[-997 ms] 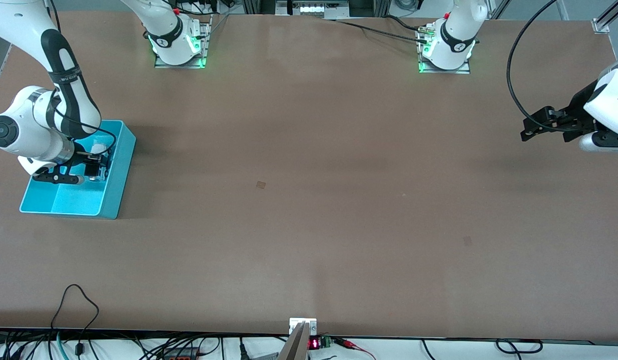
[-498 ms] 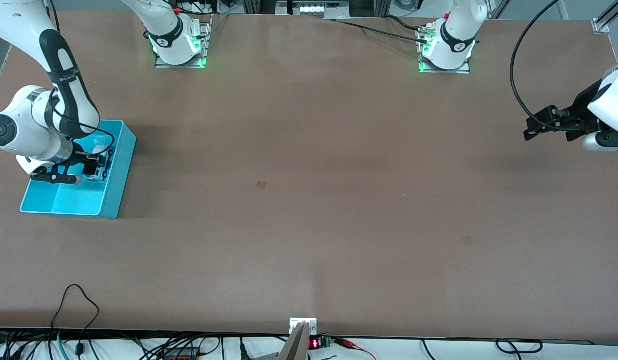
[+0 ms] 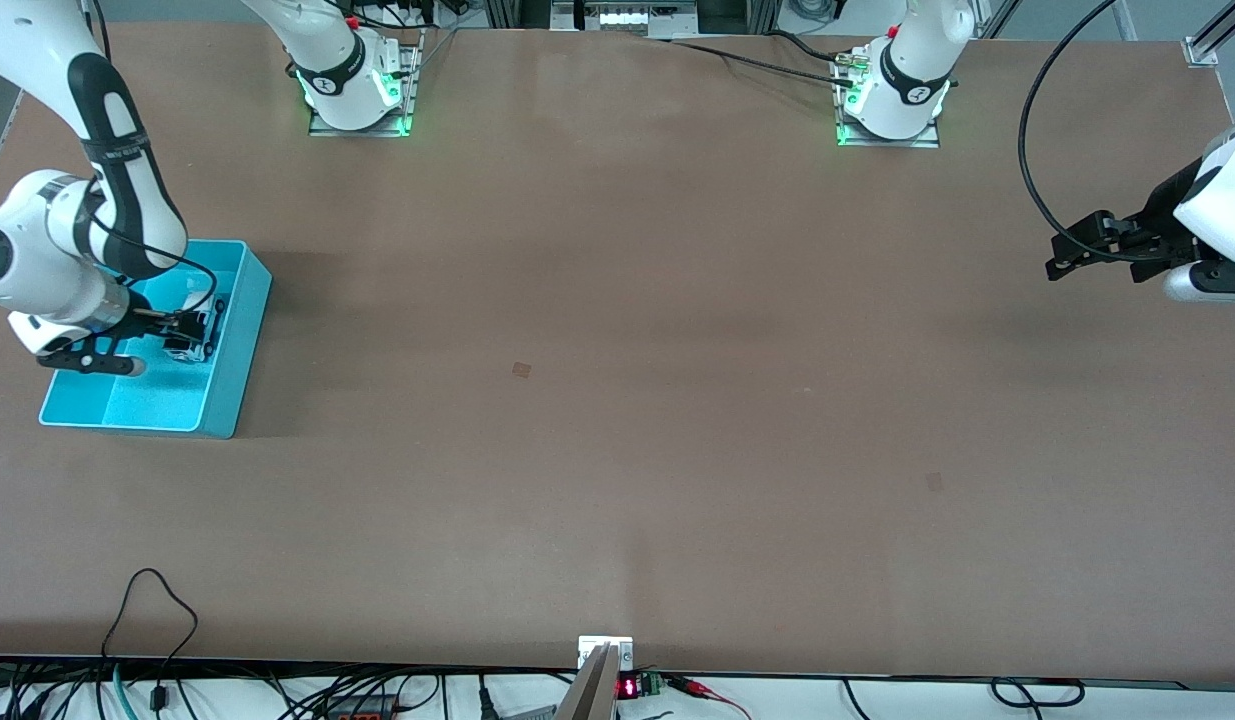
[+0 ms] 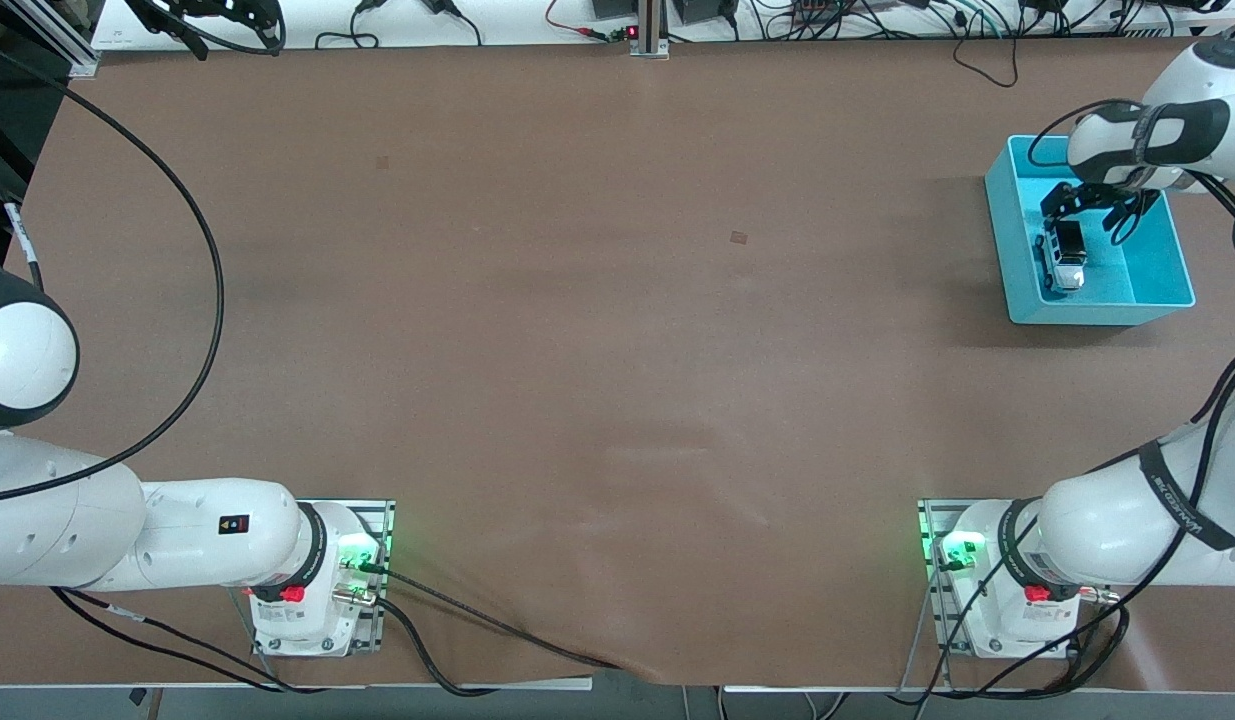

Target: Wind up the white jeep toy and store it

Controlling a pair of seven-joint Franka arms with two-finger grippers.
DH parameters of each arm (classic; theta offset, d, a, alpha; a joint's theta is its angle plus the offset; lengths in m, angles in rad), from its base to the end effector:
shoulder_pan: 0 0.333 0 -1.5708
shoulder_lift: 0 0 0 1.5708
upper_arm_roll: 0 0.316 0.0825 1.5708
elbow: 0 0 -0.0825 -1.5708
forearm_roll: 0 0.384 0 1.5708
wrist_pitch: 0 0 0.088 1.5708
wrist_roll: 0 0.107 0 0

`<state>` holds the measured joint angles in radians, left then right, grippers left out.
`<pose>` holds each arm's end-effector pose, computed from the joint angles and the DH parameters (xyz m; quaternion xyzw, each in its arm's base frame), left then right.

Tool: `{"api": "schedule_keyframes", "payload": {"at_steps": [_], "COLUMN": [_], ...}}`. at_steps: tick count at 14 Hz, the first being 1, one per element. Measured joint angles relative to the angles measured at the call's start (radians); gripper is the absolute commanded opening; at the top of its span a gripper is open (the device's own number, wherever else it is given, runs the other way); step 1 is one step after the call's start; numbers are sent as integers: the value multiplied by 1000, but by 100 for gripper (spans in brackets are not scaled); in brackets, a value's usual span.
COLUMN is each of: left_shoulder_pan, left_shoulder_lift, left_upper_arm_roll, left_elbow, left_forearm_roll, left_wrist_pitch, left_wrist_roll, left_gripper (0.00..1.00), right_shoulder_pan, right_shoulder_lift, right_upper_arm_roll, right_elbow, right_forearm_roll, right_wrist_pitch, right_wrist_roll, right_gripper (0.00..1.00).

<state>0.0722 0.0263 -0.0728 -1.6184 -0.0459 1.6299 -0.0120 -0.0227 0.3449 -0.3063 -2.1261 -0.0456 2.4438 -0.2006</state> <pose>0.5662 -0.0045 0.5925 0.9997 0.0072 -0.0075 0.0238 0.5438 -0.1841 0.2525 0.9971 -0.0383 -0.0234 0.0616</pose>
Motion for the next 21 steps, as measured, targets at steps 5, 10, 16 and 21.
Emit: {"api": "schedule_keyframes", "payload": {"at_steps": [5, 10, 16, 21], "left_shoulder_pan": [0, 0, 0, 0], "left_shoulder_lift": [-6, -6, -6, -6], "left_upper_arm_roll": [-1, -6, -8, -8], "left_elbow": [0, 0, 0, 0], "left_forearm_roll": [0, 0, 0, 0], "left_wrist_pitch": [0, 0, 0, 0], "left_wrist_roll": [0, 2, 5, 5], "left_gripper": [100, 100, 100, 100], "right_shoulder_pan": [1, 3, 63, 102], "right_shoulder_lift": [-122, -219, -324, -358], "right_upper_arm_roll": [56, 135, 156, 157], "right_elbow": [218, 431, 521, 519], "right_forearm_roll": [0, 19, 24, 24], "right_wrist_pitch": [-370, -702, -956, -988], "right_wrist_roll": [-1, -1, 7, 13], "right_gripper": [100, 100, 100, 100]}}
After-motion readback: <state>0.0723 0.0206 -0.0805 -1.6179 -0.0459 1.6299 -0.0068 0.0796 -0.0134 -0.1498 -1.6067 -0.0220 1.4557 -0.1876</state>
